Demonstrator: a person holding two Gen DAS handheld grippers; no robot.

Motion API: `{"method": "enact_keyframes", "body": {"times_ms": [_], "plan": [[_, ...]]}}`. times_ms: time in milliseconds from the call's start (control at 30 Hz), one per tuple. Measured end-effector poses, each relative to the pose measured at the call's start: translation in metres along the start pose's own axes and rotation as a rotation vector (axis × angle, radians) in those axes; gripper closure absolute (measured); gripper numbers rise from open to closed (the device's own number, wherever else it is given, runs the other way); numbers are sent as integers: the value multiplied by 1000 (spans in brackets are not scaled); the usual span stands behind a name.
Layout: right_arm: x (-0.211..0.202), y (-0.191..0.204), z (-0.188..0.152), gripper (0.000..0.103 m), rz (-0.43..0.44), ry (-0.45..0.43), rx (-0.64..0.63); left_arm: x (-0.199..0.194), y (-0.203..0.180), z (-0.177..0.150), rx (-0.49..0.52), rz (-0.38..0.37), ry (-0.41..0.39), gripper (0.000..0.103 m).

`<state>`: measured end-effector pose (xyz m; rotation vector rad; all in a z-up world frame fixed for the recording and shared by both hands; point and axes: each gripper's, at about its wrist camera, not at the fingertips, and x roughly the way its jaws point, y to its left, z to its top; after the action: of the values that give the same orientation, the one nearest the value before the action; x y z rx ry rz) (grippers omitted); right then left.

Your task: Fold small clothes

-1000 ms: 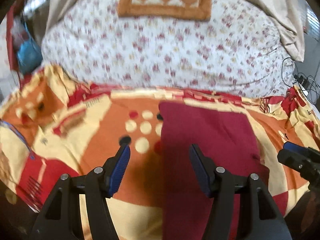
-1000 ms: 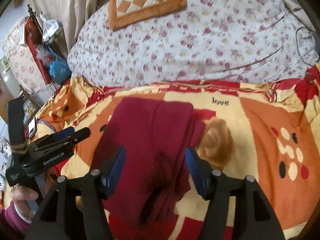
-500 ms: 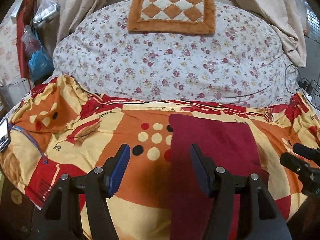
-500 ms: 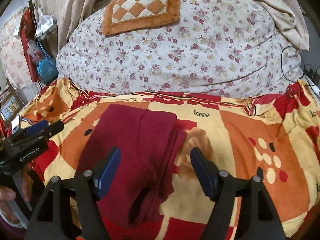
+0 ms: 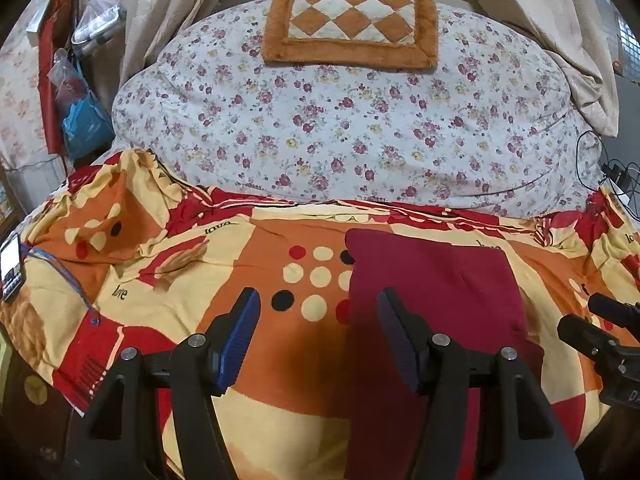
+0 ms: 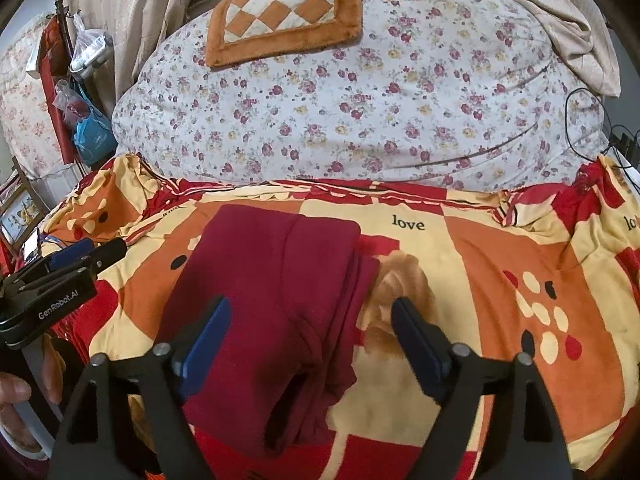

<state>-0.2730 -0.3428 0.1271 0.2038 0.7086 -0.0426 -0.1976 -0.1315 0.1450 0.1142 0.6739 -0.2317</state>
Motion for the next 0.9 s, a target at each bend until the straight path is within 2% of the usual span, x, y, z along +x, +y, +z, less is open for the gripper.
{"method": "enact_keyframes", "body": {"times_ms": [900], "plan": [[16, 2, -1, 17, 9, 40, 13, 15, -7, -5, 5, -10, 37, 51]]}}
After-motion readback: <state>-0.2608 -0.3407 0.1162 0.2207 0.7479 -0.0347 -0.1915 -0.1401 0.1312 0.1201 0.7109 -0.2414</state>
